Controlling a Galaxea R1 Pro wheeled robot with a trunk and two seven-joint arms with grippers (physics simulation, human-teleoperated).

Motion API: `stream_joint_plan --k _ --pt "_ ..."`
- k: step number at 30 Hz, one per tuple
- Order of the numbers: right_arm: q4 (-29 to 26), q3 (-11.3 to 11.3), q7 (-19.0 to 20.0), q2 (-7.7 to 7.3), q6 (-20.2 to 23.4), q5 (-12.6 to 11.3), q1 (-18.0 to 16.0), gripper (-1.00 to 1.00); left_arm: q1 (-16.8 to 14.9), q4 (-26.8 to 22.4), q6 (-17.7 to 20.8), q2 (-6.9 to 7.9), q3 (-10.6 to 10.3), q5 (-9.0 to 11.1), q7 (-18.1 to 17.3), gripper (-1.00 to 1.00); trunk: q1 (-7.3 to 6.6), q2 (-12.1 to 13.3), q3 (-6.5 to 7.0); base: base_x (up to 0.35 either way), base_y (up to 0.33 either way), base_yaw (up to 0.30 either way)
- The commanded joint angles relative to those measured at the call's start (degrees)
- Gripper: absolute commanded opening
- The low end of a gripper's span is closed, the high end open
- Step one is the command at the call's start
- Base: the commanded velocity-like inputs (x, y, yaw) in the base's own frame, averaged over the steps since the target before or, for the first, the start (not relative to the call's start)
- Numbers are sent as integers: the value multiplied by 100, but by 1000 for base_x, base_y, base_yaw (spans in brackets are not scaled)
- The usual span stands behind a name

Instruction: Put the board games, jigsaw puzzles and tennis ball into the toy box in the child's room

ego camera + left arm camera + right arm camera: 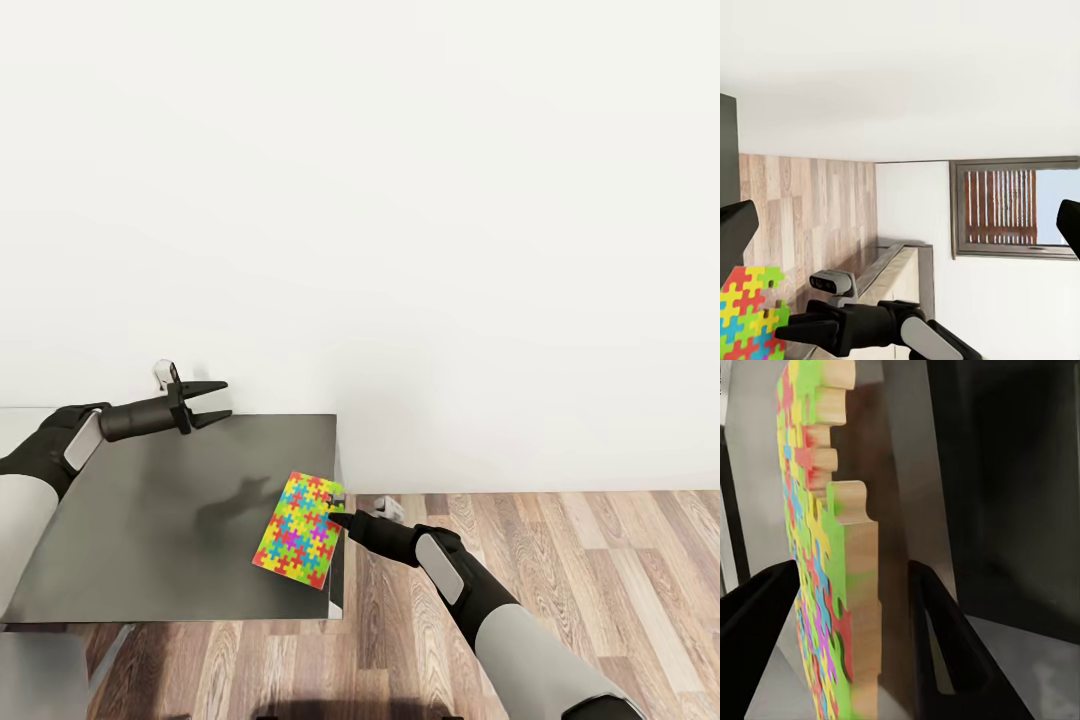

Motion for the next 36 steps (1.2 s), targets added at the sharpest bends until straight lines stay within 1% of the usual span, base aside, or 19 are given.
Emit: stream_joint_plan --k 1,5,7,8,12,13,17,26,36 --pt "-1 6 6 0 16 -29 -4 -100 -4 4 43 6 -40 30 -20 100 3 -10 -9 0 0 0" --pt "-3 12 130 1 -130 -27 -4 -100 -1 4 43 4 -39 30 -16 100 3 -10 -9 0 0 0" --pt "-13 14 263 2 -155 -30 -4 -100 0 4 43 4 -38 30 -15 100 3 -10 -9 0 0 0" --pt "-26 14 404 3 -165 -31 -4 -100 0 4 43 6 -37 30 -15 100 3 -10 -9 0 0 0" --pt "-58 14 751 2 -174 -31 -4 -100 0 4 43 12 -35 30 -16 100 3 -10 -9 0 0 0" --pt "-63 15 783 2 -174 -31 -4 -100 0 4 43 12 -35 30 -16 100 3 -10 -9 0 0 0" --pt "-74 15 855 2 -175 -35 -4 -100 0 4 43 13 -36 30 -15 100 3 -10 -9 0 0 0" --pt "-111 16 876 1 -187 -40 8 -100 0 4 43 13 -35 30 -15 100 3 -10 -9 0 0 0" --pt "-279 21 906 0 -467 -46 34 -100 13 4 11 14 -36 30 -15 100 3 -10 -9 0 0 0"
